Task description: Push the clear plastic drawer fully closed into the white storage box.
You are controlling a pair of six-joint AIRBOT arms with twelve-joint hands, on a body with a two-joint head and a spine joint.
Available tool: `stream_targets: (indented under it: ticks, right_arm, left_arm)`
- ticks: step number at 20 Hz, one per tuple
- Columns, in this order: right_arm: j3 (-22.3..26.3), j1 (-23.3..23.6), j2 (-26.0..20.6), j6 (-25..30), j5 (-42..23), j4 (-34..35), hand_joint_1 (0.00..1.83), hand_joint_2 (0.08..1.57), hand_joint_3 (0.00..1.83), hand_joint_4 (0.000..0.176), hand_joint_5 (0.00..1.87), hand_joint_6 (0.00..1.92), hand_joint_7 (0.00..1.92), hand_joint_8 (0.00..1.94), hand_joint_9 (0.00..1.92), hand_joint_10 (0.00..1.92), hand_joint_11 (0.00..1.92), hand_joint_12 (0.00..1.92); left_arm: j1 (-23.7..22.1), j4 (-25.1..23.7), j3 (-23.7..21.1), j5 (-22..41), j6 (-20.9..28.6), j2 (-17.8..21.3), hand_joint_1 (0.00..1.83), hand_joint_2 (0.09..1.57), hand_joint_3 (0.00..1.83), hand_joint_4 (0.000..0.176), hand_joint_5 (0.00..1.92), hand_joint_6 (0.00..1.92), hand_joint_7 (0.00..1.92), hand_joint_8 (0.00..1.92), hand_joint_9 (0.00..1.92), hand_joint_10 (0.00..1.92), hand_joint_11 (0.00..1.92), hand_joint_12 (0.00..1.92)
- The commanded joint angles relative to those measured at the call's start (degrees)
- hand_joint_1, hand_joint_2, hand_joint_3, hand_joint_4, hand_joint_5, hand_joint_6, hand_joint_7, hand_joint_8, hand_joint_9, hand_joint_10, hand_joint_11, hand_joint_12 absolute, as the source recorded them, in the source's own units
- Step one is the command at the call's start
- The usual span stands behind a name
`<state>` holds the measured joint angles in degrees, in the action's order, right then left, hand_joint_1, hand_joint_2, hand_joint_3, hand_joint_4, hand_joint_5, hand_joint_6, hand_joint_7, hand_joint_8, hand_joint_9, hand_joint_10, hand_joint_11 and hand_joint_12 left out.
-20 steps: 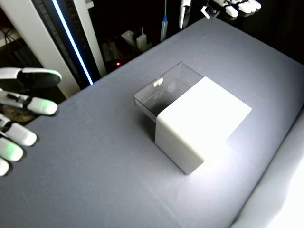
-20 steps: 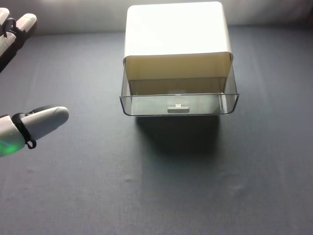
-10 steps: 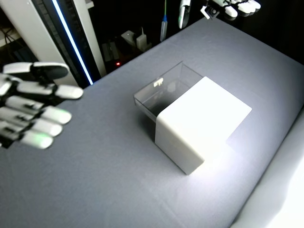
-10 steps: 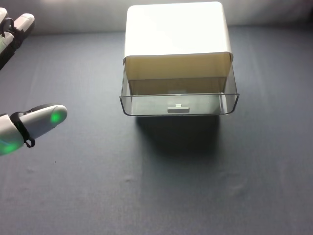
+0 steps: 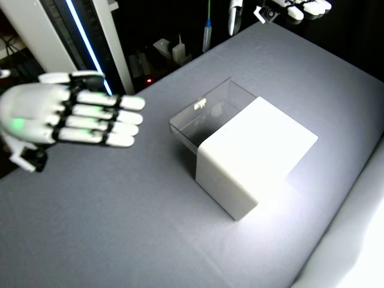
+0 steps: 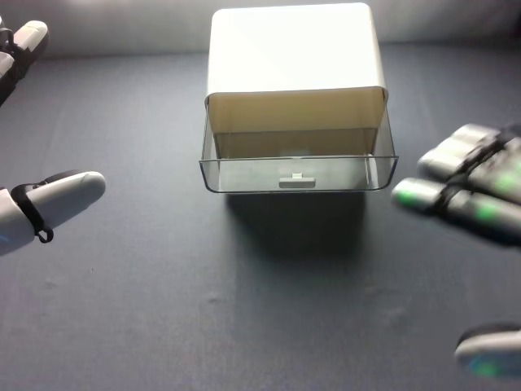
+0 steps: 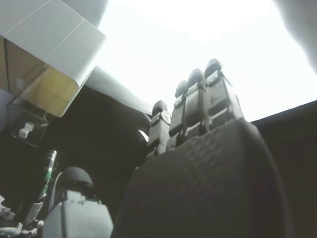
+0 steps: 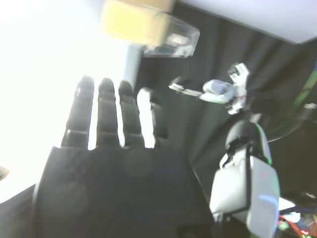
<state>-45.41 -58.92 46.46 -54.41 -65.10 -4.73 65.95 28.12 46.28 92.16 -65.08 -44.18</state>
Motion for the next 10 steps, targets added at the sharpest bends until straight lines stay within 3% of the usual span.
stream_targets:
  ticks: [1, 2, 3, 4, 5, 6, 7, 10]
  right_arm:
    - [-0.42, 1.64, 0.55, 1.05, -3.16, -1.37, 0.0, 0.96, 0.0, 0.175, 0.0, 0.0, 0.0, 0.0, 0.0, 0.0, 0.0, 0.0]
    - [-0.59, 2.38, 0.94, 1.51, -2.22, -2.42, 0.0, 0.96, 0.0, 0.176, 0.0, 0.0, 0.0, 0.0, 0.0, 0.0, 0.0, 0.0]
    - [-0.77, 3.22, 1.36, 2.25, -1.11, -3.78, 0.0, 0.99, 0.01, 0.161, 0.03, 0.01, 0.0, 0.0, 0.0, 0.0, 0.0, 0.0]
    - [-0.87, 3.85, 1.72, 2.77, -0.19, -5.02, 0.0, 0.99, 0.01, 0.157, 0.03, 0.01, 0.0, 0.0, 0.0, 0.0, 0.0, 0.0]
    - [-0.94, 4.71, 2.1, 3.32, 0.79, -6.27, 0.0, 0.96, 0.0, 0.172, 0.03, 0.01, 0.0, 0.0, 0.0, 0.0, 0.0, 0.0]
    - [-1.0, 5.65, 2.53, 3.61, 1.93, -7.67, 0.0, 0.97, 0.0, 0.158, 0.06, 0.02, 0.0, 0.0, 0.0, 0.0, 0.0, 0.0]
    - [-1.0, 6.39, 2.83, 3.76, 2.66, -8.62, 0.0, 0.94, 0.0, 0.172, 0.04, 0.01, 0.0, 0.0, 0.0, 0.0, 0.0, 0.0]
    - [-1.33, 8.5, 3.96, 6.43, 4.53, -12.02, 0.0, 0.9, 0.0, 0.176, 0.03, 0.0, 0.0, 0.0, 0.0, 0.0, 0.0, 0.0]
  left_arm:
    - [-0.01, -0.28, 0.04, 6.98, 0.08, 0.03, 0.0, 0.93, 0.01, 0.176, 0.0, 0.0, 0.0, 0.0, 0.0, 0.0, 0.0, 0.0]
    - [0.09, -0.21, 0.03, 6.98, 0.11, 0.03, 0.0, 0.93, 0.01, 0.176, 0.0, 0.0, 0.0, 0.0, 0.0, 0.0, 0.0, 0.0]
    - [0.22, -0.04, 0.03, 6.98, 0.13, 0.03, 0.0, 0.93, 0.01, 0.176, 0.0, 0.0, 0.0, 0.0, 0.0, 0.0, 0.0, 0.0]
    - [0.37, 0.17, 0.02, 6.98, 0.15, 0.03, 0.0, 0.93, 0.01, 0.176, 0.0, 0.0, 0.0, 0.0, 0.0, 0.0, 0.0, 0.0]
    - [0.49, 0.47, 0.01, 6.97, 0.15, 0.03, 0.0, 0.93, 0.01, 0.176, 0.0, 0.0, 0.0, 0.0, 0.0, 0.0, 0.0, 0.0]
    - [0.72, 0.78, 0.0, 6.98, 0.16, 0.01, 0.0, 0.93, 0.01, 0.176, 0.0, 0.0, 0.0, 0.0, 0.0, 0.0, 0.0, 0.0]
    - [0.82, 0.92, 0.0, 6.98, 0.24, 0.01, 0.0, 0.94, 0.01, 0.176, 0.0, 0.0, 0.0, 0.0, 0.0, 0.0, 0.0, 0.0]
    - [0.94, 1.08, 0.01, 6.98, 0.34, 0.01, 0.0, 0.93, 0.01, 0.176, 0.0, 0.0, 0.0, 0.0, 0.0, 0.0, 0.0, 0.0]
